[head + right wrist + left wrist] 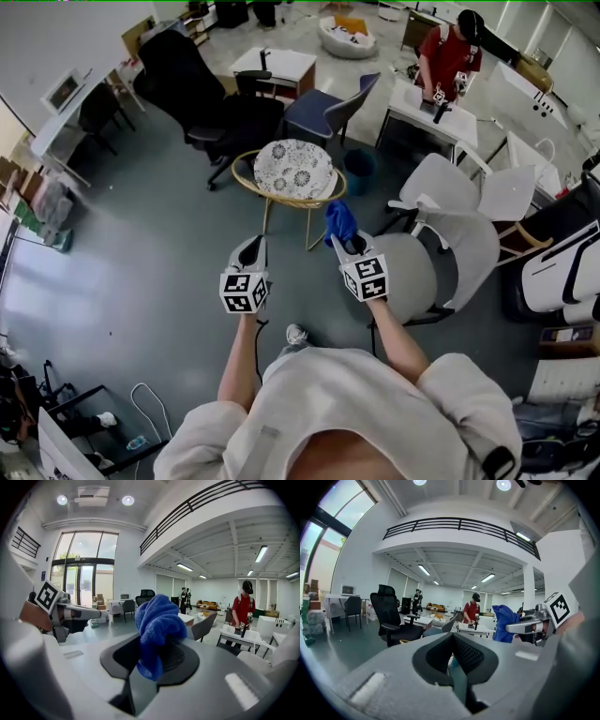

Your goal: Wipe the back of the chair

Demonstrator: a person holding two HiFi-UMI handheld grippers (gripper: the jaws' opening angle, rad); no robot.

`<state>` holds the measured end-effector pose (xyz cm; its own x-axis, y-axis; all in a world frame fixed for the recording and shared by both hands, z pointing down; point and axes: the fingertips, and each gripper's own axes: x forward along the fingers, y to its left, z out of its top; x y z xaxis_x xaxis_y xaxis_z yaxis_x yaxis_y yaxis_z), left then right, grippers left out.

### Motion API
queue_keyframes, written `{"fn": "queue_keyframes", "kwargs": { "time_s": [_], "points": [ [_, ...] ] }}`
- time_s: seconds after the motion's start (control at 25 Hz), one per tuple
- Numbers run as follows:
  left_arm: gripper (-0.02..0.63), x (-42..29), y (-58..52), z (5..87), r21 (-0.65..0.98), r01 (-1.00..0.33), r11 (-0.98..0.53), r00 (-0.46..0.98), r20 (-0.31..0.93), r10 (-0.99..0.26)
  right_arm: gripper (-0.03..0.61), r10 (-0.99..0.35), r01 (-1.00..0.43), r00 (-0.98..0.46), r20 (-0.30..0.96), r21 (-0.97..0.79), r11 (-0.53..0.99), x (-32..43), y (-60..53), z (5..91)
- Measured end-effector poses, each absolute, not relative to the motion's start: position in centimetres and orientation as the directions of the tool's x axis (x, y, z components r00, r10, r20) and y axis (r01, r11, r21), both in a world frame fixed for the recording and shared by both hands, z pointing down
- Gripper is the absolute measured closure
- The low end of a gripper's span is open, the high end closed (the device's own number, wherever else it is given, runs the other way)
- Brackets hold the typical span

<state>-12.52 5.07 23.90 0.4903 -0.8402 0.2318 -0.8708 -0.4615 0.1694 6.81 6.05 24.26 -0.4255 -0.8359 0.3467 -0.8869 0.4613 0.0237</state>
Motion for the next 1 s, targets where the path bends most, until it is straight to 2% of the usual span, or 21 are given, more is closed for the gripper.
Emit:
{"fn": "queue_keyframes", "kwargs": {
  "time_s": [0.4,1.0],
  "points": [
    [0.612,-15.5,1.0,24.9,0.161,-0.858,-0.488,0.514,0.249,-0.821,0.482,-0.845,-0.894,-0.412,0.341,0.027,0.447,4.1,2.2,24.8],
    [0.612,-12.8,-0.9,29.3,0.190,-0.883,-0.428,0.468,0.331,-0.819,0.483,-0.772,-0.853,-0.476,0.421,-0.008,0.522,6.5,-1.0,29.5]
  ]
}}
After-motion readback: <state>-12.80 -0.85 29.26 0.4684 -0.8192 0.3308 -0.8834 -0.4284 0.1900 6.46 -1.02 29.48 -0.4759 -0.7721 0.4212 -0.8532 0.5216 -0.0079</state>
